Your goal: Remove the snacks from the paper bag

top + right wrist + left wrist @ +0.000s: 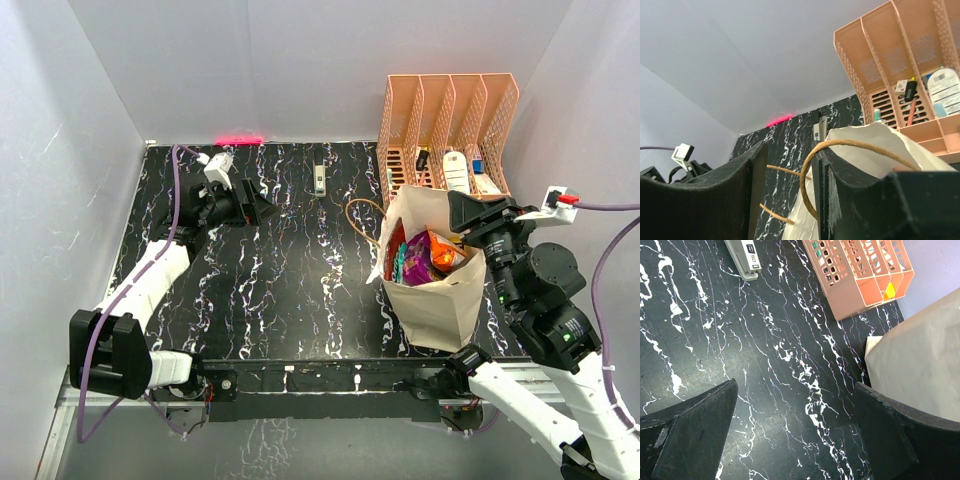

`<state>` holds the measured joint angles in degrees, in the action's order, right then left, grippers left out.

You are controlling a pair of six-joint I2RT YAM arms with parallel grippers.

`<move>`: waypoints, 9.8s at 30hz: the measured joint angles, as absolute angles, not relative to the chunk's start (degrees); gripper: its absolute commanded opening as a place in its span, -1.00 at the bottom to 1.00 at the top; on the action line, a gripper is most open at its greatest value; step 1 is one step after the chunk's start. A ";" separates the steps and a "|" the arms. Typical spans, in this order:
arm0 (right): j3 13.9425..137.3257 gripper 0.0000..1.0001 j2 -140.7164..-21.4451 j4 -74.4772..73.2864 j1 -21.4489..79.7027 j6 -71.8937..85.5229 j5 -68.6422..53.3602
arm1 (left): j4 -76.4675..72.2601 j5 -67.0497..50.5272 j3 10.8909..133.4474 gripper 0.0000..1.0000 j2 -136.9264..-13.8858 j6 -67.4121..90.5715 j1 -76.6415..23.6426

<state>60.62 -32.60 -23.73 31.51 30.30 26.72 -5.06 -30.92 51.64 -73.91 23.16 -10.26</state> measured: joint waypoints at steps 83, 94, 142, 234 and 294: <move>55.27 0.02 -23.64 -28.80 49.84 7.51 50.94 | -4.16 -31.99 51.88 0.93 -76.44 23.42 -10.26; 55.29 0.07 -29.76 -33.98 51.20 10.90 62.02 | -4.21 -32.21 51.88 0.93 -76.47 23.66 -10.26; 64.82 -0.71 -49.08 -35.94 22.11 13.15 30.94 | -4.25 -33.17 51.88 0.93 -76.47 24.51 -10.26; 56.34 -0.85 -60.97 1.02 39.31 36.60 -39.29 | 0.19 -27.94 26.46 -0.88 -39.57 56.27 -30.59; 55.70 -0.85 -51.31 -9.56 47.16 35.38 -3.03 | 16.84 -21.45 32.25 0.68 -44.60 47.24 -30.61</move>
<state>55.70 -51.31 -9.56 47.16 35.38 -3.03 16.84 -21.45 32.25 -44.60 47.24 -30.61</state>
